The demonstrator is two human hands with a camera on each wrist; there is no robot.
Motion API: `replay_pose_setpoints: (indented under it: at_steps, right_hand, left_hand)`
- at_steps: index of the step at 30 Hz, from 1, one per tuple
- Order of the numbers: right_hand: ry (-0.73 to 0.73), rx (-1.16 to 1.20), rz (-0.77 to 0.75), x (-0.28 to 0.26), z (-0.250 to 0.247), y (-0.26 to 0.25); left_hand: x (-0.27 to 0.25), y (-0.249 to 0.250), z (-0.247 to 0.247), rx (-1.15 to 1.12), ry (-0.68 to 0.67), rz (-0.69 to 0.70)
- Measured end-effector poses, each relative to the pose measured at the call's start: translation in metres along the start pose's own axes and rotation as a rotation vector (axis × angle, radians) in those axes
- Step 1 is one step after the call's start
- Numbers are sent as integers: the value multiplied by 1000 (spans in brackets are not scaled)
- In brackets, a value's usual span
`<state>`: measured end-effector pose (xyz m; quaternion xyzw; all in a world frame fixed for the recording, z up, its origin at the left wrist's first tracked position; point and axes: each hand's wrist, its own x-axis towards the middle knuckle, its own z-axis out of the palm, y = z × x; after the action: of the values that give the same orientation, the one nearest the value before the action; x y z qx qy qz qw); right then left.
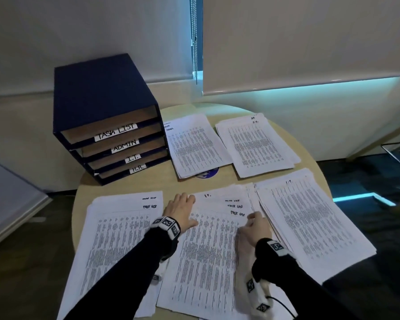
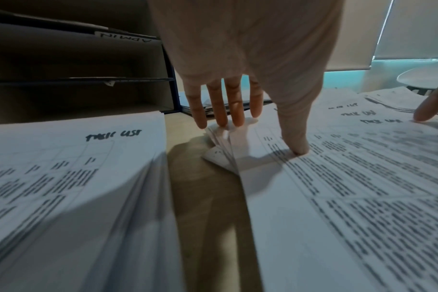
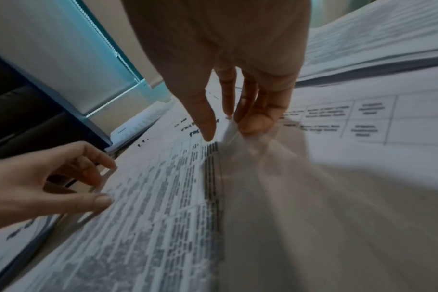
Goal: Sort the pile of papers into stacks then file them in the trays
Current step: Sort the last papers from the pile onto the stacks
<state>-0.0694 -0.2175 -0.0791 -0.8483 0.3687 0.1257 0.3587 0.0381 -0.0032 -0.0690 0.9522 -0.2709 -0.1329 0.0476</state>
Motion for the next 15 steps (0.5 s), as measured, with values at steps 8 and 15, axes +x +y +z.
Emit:
replay_pose_setpoints:
  at_steps: [8,15]
  right_hand:
    - [60,360,130,-6,9,-8]
    - [70,59,-94,-9,-3,-4]
  left_hand:
    - [-5,-2,2,-84,-84,-45]
    - [0,4,-3,-94,59,-70]
